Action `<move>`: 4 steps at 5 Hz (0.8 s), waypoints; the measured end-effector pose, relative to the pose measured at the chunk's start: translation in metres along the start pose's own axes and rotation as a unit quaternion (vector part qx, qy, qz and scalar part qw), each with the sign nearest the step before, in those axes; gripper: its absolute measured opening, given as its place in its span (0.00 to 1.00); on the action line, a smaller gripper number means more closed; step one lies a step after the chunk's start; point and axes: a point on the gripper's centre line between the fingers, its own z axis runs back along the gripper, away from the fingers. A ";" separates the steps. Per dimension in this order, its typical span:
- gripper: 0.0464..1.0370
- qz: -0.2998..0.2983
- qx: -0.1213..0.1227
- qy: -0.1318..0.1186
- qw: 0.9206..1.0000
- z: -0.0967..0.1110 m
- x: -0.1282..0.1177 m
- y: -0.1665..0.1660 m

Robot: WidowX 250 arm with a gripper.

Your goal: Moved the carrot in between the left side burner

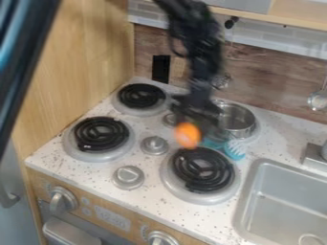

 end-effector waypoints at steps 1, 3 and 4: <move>0.62 0.032 0.008 -0.013 0.999 0.013 0.014 0.033; 0.62 0.094 0.012 0.002 0.995 -0.011 0.025 0.087; 0.62 0.098 0.018 0.011 0.995 -0.019 0.027 0.093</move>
